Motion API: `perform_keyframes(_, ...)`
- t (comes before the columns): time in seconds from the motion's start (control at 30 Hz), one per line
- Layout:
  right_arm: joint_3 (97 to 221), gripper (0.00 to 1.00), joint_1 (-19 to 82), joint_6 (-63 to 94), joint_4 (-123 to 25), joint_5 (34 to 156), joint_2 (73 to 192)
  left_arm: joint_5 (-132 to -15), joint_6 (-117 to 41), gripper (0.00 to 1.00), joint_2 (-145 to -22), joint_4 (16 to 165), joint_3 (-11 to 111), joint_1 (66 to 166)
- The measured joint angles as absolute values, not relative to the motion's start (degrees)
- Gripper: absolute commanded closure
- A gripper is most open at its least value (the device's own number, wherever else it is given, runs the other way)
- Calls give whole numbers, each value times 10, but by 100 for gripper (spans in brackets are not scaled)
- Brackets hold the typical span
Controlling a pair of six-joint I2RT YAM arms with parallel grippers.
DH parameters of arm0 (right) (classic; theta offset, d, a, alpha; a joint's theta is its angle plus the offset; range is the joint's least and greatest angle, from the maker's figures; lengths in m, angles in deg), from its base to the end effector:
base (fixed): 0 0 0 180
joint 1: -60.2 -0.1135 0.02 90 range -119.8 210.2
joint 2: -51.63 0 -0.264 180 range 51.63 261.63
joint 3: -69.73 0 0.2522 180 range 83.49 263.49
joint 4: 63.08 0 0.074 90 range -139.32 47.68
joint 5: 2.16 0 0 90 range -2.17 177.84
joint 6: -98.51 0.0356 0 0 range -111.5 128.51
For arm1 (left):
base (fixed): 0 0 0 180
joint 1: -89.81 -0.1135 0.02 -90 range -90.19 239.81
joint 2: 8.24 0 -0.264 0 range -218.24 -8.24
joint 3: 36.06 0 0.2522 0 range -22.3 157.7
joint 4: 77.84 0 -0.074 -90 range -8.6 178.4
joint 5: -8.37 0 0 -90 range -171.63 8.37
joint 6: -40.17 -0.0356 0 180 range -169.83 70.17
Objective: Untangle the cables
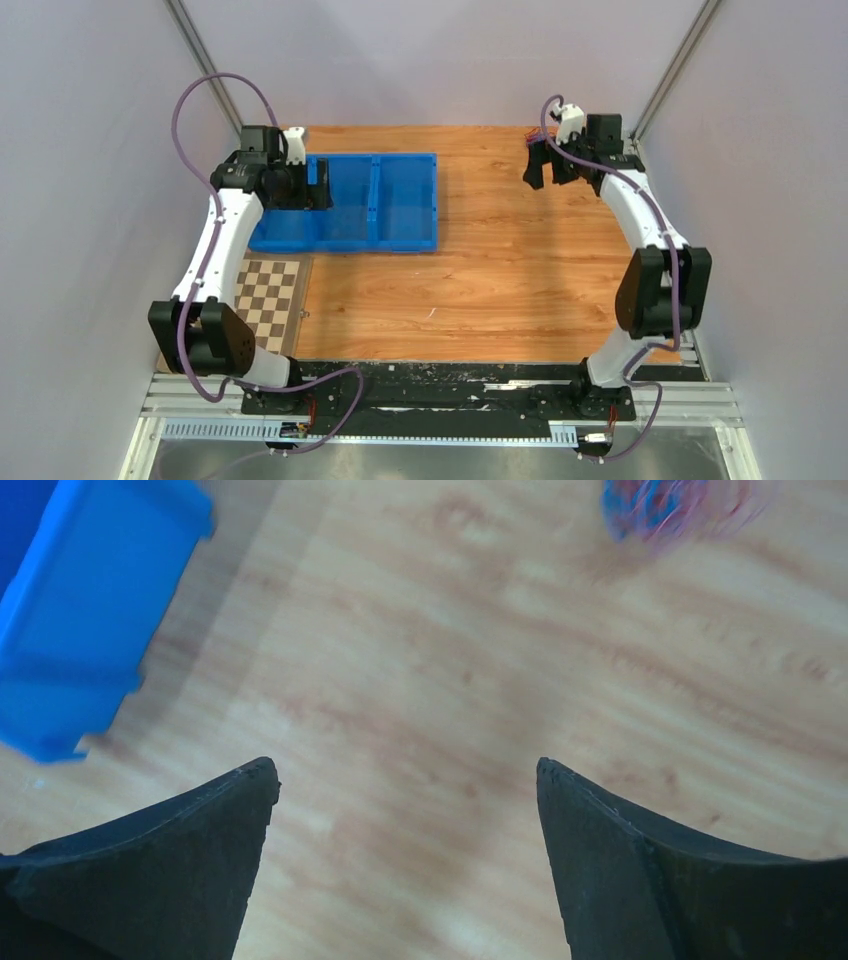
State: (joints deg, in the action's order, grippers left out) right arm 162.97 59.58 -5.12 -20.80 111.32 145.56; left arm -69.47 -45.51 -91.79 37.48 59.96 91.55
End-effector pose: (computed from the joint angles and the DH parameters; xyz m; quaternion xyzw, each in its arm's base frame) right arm 0.3681 0.0182 0.3011 -0.1919 0.8808 0.1411 0.4093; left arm 0.3029 -0.0167 0.3443 0.0131 0.9413 -0.1171 0.3163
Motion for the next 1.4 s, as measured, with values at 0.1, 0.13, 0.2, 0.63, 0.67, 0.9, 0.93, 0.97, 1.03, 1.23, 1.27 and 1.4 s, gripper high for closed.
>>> perform_keyframes(0.1,1733,0,596,-61,-211,1094,1538,-723,-456,0,-890,389,598,915)
perform_keyframes(0.13,1769,0,596,-64,-212,1086,1567,-732,-459,0,-875,396,597,915)
perform_keyframes(0.2,1855,0,596,-72,-209,1065,1631,-746,-478,0,-834,413,586,915)
perform_keyframes(0.63,2135,0,595,-141,-268,918,1936,-815,-573,0,-633,491,418,915)
perform_keyframes(0.67,2135,0,595,-146,-273,914,1950,-816,-576,0,-633,491,416,915)
perform_keyframes(0.9,2135,19,595,-170,-296,898,2008,-817,-588,0,-639,504,416,915)
perform_keyframes(0.93,2135,28,595,-173,-301,895,2008,-817,-590,0,-640,505,416,915)
perform_keyframes(0.97,2135,39,595,-175,-304,894,2008,-817,-590,0,-642,505,416,915)
perform_keyframes(1.03,2135,69,595,-180,-309,894,2008,-817,-591,0,-648,504,417,914)
perform_keyframes(1.23,2105,100,596,-196,-326,915,1994,-778,-593,0,-689,486,453,914)
perform_keyframes(1.27,2081,100,596,-200,-328,925,1981,-760,-593,0,-695,482,462,914)
perform_keyframes(1.4,1940,100,596,-211,-316,984,1873,-687,-592,0,-709,481,480,914)
